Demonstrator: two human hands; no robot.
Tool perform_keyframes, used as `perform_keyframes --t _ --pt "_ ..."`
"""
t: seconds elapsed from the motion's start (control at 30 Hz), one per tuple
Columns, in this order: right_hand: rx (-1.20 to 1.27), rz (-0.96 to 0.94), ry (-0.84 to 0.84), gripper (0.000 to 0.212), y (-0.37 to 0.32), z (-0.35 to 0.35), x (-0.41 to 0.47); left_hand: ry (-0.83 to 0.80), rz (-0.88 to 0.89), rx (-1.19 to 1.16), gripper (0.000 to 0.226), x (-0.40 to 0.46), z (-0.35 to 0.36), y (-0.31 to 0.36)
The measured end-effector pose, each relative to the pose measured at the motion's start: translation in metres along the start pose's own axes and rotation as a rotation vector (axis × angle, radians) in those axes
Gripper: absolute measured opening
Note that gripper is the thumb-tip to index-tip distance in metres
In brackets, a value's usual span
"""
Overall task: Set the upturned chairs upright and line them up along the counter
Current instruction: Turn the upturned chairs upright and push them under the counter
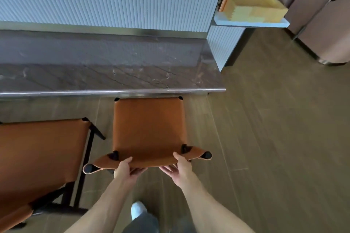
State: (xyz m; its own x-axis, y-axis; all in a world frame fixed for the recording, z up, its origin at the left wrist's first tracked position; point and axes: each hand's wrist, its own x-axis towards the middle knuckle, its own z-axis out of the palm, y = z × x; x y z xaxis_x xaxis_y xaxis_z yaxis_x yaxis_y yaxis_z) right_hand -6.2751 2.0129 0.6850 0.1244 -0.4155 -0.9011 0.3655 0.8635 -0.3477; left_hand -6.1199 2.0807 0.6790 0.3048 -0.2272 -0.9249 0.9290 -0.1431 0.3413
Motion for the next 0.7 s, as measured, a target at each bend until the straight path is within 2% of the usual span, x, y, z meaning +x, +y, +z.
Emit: perform_keyframes --t 0.07,0.13,0.27,0.4,0.7 --pt "0.057 -0.028 -0.005 0.037 0.0 0.0 0.008 0.046 0.003 -0.004 0.045 0.008 0.0 0.004" --pt "0.086 -0.046 -0.014 0.042 -0.005 0.005 0.014 0.048 -0.013 -0.033 0.045 0.018 0.005 0.013" --pt "0.13 -0.04 0.048 0.045 -0.014 0.015 0.023 0.087 -0.029 -0.013 0.047 0.029 0.016 0.018" --pt "0.146 -0.052 0.032 0.048 -0.019 0.018 0.028 0.099 -0.054 -0.007 0.048 0.036 0.02 0.022" --pt "0.079 -0.075 -0.009 0.042 -0.057 0.056 0.058 0.009 -0.01 -0.034 0.045 0.05 0.056 0.056"
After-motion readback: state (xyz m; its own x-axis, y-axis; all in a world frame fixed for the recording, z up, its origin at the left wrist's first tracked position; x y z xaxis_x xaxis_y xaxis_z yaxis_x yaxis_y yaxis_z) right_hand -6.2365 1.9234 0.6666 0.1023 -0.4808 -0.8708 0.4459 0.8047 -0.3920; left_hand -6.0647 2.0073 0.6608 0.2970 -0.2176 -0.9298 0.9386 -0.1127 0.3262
